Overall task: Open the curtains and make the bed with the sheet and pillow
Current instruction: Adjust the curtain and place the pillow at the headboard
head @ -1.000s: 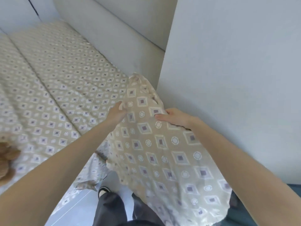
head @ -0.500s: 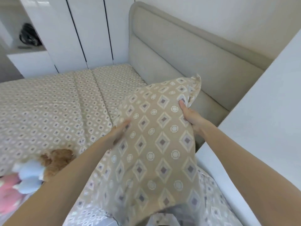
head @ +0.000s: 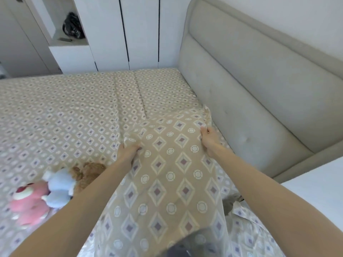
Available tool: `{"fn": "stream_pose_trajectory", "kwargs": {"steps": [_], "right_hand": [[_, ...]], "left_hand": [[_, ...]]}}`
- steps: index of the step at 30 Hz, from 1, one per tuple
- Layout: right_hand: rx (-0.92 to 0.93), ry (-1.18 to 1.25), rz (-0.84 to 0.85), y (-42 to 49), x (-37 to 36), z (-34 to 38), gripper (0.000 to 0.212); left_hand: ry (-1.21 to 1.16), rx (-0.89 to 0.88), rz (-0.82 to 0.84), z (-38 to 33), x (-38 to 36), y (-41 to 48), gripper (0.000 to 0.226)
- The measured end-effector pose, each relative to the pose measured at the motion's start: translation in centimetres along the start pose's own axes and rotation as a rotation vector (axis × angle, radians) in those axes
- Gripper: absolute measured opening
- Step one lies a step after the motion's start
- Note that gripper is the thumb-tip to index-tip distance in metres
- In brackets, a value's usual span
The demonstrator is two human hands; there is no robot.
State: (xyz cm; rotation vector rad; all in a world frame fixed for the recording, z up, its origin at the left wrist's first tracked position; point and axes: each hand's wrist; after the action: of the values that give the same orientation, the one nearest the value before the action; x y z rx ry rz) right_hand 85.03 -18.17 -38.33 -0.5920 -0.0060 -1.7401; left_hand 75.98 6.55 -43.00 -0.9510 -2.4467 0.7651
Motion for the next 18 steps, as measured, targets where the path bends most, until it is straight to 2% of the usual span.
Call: {"fn": "stream_pose_trajectory", "kwargs": {"steps": [3, 5, 9, 13, 18], "right_hand": [[-0.044, -0.001, -0.041, 3.4, -2.6, 0.5, 0.021], [-0.039, -0.039, -0.046, 6.3, -4.2, 0.6, 0.008], [0.096, -0.309, 0.123, 9.8, -6.9, 1.9, 0.037], [0.117, -0.483, 0.300, 12.7, -9.1, 1.9, 0.044], [0.084, -0.510, 0.461, 15.8, -11.7, 0.8, 0.048]], "left_hand": [[0.065, -0.059, -0.081, -1.4, -1.2, 2.2, 0.064], [0.141, -0.098, -0.086, -2.6, -2.2, 3.9, 0.062], [0.351, -0.121, -0.117, -5.7, -5.3, 7.0, 0.072], [0.525, -0.185, -0.118, -6.7, -8.2, 9.6, 0.071], [0.780, -0.254, -0.117, -6.5, -10.7, 12.0, 0.068]]}}
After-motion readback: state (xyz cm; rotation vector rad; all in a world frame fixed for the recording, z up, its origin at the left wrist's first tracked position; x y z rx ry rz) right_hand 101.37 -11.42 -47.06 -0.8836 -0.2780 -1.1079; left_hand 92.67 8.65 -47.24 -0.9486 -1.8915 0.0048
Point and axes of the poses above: each hand's wrist, its own y-axis towards the middle knuckle, its own x-axis out of the back of the hand, z = x × y, and after that the axes turned 10 degrees about -z, right-handed
